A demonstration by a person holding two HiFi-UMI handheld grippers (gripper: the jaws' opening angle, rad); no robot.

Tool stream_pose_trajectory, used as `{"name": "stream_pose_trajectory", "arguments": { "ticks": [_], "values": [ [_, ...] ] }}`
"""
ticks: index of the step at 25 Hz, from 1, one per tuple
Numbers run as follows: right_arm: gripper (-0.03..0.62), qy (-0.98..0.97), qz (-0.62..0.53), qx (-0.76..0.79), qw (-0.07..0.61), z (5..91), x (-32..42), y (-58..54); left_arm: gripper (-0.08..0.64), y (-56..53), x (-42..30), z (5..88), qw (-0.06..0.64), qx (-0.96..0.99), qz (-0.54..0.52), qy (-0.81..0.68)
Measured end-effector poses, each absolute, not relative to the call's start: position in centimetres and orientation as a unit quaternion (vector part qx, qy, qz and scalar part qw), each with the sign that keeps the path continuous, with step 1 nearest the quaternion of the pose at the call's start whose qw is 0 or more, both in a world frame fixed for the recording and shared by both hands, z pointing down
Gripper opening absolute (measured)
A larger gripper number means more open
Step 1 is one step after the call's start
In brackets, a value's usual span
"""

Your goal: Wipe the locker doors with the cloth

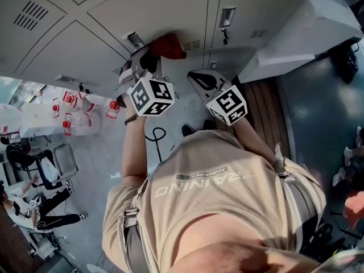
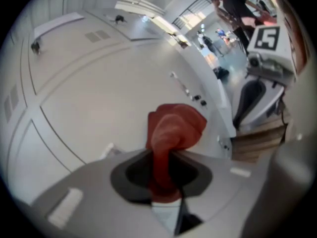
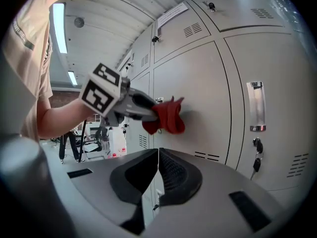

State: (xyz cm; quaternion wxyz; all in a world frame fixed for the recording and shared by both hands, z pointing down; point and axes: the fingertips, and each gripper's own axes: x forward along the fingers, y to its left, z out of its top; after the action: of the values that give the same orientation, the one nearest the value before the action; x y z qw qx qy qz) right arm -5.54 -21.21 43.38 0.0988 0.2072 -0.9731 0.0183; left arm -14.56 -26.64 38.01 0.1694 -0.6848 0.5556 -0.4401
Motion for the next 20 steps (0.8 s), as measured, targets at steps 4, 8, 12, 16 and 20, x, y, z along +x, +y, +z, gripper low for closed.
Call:
{"name": "stream_pose_trajectory", "arguments": {
  "ticks": [4,8,12,16,20],
  "values": [
    [0.015,-0.974,0.014,0.207,0.093,42.8,-5.2,-21.3,0.084,-26.5,-12.9,29.2,0.249,-0.662,-0.423,0.567],
    [0.015,-0.975,0.011,0.2,0.092,42.6,-5.0,-20.9,0.084,-27.1,-11.9,21.8,0.326,-0.623,-0.403,0.585],
    [0.015,-0.976,0.015,0.194,0.099,43.0,-4.7,-20.5,0.084,-27.7,-12.0,16.9,0.368,-0.588,-0.389,0.606],
    [0.015,-0.974,0.026,0.195,0.108,43.9,-4.1,-20.4,0.084,-28.6,-12.6,13.9,0.378,-0.57,-0.38,0.622],
    [0.015,-0.973,0.034,0.202,0.11,44.4,-3.8,-20.8,0.084,-30.1,-11.9,15.0,0.378,-0.576,-0.392,0.61]
  ]
}}
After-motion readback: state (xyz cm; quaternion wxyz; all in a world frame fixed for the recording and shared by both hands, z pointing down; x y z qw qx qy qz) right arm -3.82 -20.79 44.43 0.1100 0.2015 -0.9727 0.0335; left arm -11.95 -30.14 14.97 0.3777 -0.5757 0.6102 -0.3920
